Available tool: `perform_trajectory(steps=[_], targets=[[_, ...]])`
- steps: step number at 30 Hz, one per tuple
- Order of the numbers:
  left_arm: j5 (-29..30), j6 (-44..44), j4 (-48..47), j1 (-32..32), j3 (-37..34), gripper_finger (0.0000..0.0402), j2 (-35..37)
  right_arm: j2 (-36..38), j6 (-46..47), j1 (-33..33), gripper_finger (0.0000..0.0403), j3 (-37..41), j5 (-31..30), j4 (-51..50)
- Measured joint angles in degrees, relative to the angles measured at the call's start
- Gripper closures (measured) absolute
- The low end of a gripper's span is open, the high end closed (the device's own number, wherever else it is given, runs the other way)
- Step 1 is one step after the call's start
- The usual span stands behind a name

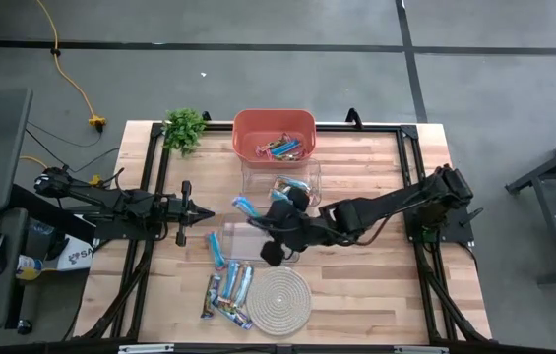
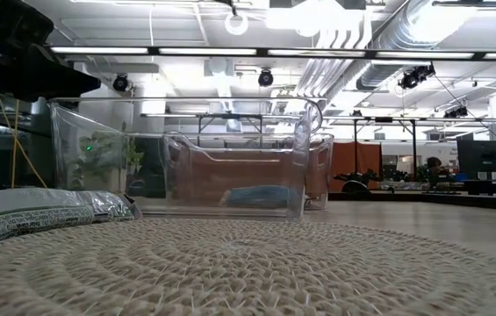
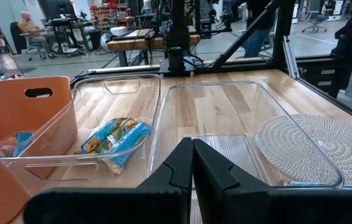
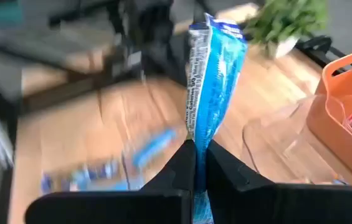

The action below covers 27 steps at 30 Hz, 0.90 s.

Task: Pick and place Granola Bars by type
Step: Put the blue granola bar into the bottom transparent bin

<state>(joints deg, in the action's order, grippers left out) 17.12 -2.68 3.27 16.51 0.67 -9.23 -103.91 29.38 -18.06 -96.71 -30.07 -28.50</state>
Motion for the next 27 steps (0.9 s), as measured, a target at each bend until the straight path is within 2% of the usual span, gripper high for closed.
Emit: perform_trajectory(steps=[4, 8, 14, 19, 27], targets=[[0.0, 0.0, 0.0, 0.0, 0.0, 0.0394, 0.0, -0.4, -8.5, 1.0, 0.0391, 0.0, 6.2, -7.5], [0.0, 0.0, 0.0, 0.0, 0.0, 0.0394, 0.0, -1.4, -14.0, 2.9, 0.0391, 0.0, 8.8, -13.7], [0.0, 0.0, 0.0, 0.0, 0.0, 0.0394, 0.0, -5.2, -18.4, 6.4, 0.0391, 0.0, 15.4, -14.1], [0.0, 0.0, 0.0, 0.0, 0.0, 0.0394, 0.0, -9.8, -21.0, 9.0, 0.0391, 0.0, 23.1, -11.3], [0.0, 0.0, 0.0, 0.0, 0.0, 0.0394, 0.0, -16.3, -22.6, 10.5, 0.0391, 0.0, 31.6, -10.2]])
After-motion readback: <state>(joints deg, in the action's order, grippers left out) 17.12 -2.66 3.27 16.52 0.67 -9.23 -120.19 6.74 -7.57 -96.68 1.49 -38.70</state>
